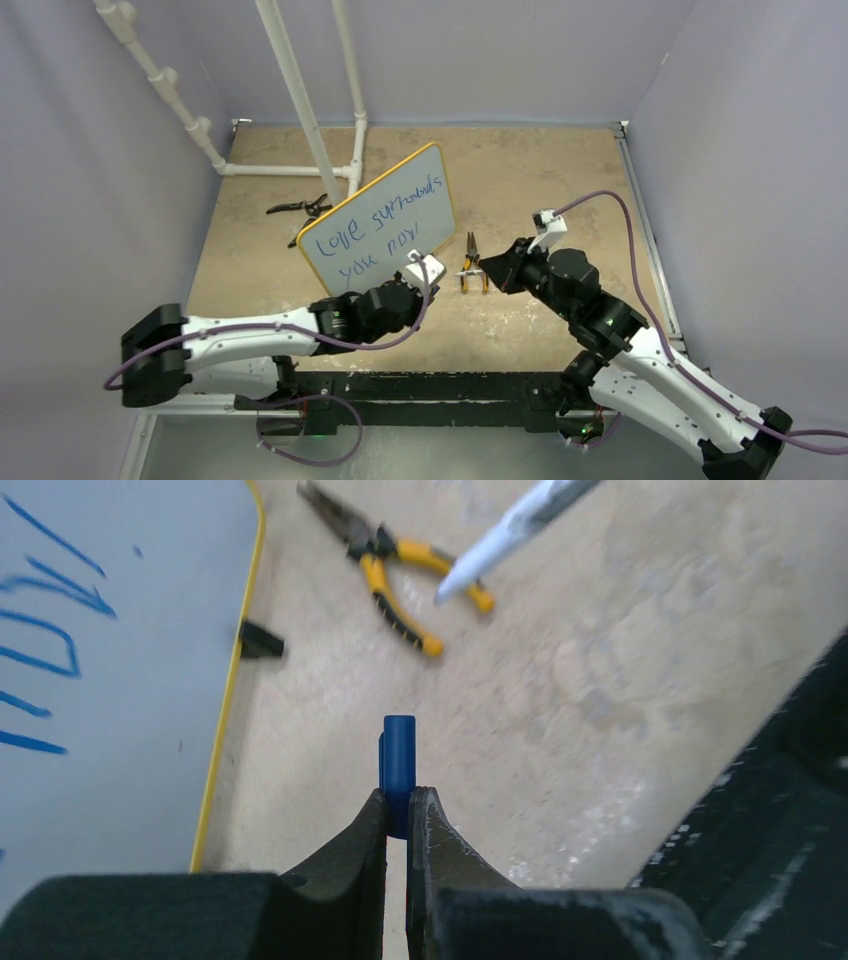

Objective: Write a sentence on the whiteboard
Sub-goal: Close the pen cap.

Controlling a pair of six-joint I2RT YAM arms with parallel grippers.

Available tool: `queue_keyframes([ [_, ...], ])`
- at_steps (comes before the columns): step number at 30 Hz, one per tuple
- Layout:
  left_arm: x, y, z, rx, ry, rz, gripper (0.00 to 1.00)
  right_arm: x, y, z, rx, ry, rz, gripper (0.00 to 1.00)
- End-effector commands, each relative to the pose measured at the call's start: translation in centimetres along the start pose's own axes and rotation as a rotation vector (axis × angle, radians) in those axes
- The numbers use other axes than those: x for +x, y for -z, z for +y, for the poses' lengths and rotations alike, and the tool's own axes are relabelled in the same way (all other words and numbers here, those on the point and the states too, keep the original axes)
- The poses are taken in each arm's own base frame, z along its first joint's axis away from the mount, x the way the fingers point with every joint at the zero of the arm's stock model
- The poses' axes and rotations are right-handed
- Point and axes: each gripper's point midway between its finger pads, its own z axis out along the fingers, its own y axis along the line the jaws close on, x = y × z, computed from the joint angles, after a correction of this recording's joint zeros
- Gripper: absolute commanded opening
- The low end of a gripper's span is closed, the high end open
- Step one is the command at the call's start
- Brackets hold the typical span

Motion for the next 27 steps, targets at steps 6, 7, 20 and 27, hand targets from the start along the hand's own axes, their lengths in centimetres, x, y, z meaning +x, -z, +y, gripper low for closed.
queue_keyframes([
  [6,-8.0,7.0,-1.7,0.22,-0.072,-0.182,0.0,-4.0,4.0,8.3,-0.353,0.01,-0.004,0.0],
  [7,-8.2,7.4,-1.9,0.235,-0.09,-0.178,0.0,-4.3,4.3,8.5,-0.354,0.009,-0.008,0.0],
  [20,-7.4,10.7,-2.2,0.362,-0.247,-0.18,0.0,-3.3,5.8,10.2,-0.44,0.088,0.117,0.0],
  [27,-7.5,11.6,-2.9,0.418,-0.25,-0.213,0.0,-2.5,6.1,10.8,-0.484,0.082,0.16,0.0],
])
